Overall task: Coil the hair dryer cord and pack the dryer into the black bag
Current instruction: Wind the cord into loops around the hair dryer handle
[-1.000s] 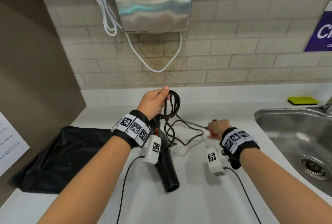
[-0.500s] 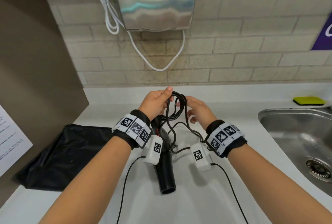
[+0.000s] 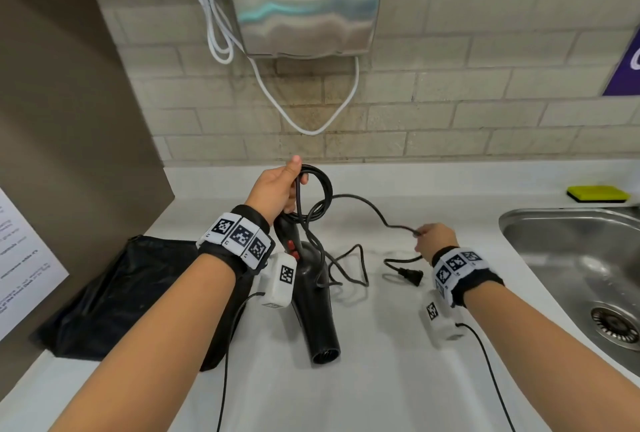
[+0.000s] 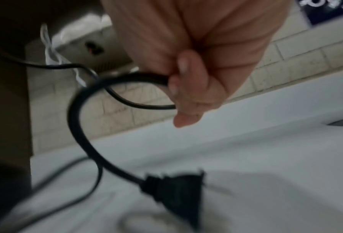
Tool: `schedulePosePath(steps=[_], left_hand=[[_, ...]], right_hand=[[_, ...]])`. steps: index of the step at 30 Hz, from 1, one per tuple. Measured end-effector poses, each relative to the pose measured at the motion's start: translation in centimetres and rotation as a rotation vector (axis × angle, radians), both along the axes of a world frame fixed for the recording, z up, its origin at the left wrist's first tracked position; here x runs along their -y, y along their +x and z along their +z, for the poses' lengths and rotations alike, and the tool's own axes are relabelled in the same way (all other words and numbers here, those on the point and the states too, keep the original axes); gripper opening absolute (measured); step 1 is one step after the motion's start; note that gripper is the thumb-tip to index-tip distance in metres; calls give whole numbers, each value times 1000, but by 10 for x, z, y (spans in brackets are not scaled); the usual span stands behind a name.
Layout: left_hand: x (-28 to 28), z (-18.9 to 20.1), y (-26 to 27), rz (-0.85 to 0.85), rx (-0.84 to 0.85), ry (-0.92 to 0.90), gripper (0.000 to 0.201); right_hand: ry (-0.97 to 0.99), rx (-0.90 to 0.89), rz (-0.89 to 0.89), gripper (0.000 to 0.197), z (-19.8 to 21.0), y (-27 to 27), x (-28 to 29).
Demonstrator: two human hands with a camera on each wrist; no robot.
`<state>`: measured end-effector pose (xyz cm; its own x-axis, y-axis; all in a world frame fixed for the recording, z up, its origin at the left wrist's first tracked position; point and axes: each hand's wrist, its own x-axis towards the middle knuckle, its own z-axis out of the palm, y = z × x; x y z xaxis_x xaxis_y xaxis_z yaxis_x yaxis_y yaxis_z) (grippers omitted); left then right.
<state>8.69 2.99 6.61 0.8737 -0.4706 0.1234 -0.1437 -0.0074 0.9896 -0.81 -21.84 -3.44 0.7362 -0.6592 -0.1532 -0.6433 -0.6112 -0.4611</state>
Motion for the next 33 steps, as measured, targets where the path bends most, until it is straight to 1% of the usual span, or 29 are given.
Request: schedulePosePath(steps=[1,3,4,5,6,7,8,9,10,11,14,16,17,19,20,22,23,25,27,29,31,33], left_hand=[[0,0,0,8,-6,-7,46],[0,0,0,18,-13,-12,46],[0,1,0,18,-13,-8,46],[0,1,-1,16,-11,-2,46],[1,1,-2,11,-8,3,47],[1,1,-3,5,-4,10,47],[2,1,-4,-2,1,18,47],[3,1,-6,-9,5,30,47],[4,1,-8,-17,8,41,47],[5,1,-9,-26,12,53,47],[8,1,-13,-63,32,94,47],[10,1,-16,-84,51,116,47],[11,1,-17,-90,57,123,47],[11,1,-19,-99,62,131,47],[11,1,-20,-100,63,131,47],[8,1,-20,-100,57,125,47],[5,1,-19,-95,51,121,47],[0,1,-17,-78,46,117,47],[-5,0,-15,-60,47,113,47],[-9,-1,-13,-40,53,106,48],[-13,-2,-10,-8,52,94,48],[-20,-3,-4,41,42,63,49]], right_hand=[[-94,-117,42,29,-5,-3,-2],[-211,-310,115,28,-12,-8,-12],[-256,-350,134,27,-14,-10,-18],[-286,-354,150,32,-15,-10,-25],[-305,-297,175,42,-16,-9,-31],[-319,-211,218,57,-14,-8,-38],[-338,-124,291,71,-9,-6,-45],[-345,-36,370,82,-1,-5,-53],[-330,57,435,89,6,-2,-61],[-290,157,486,90,14,2,-67],[-42,465,610,78,28,19,-82],[144,581,683,64,35,25,-91],[251,608,685,54,39,26,-94],[435,607,646,33,43,25,-96],[486,582,628,27,42,24,-95],[515,573,572,27,37,21,-92],[525,598,490,29,34,20,-86],[564,662,234,28,27,19,-71],[572,648,28,26,20,17,-55],[524,547,-73,26,9,12,-38],[531,376,-173,24,-2,1,-23],[491,187,-165,35,-18,-9,-10]])
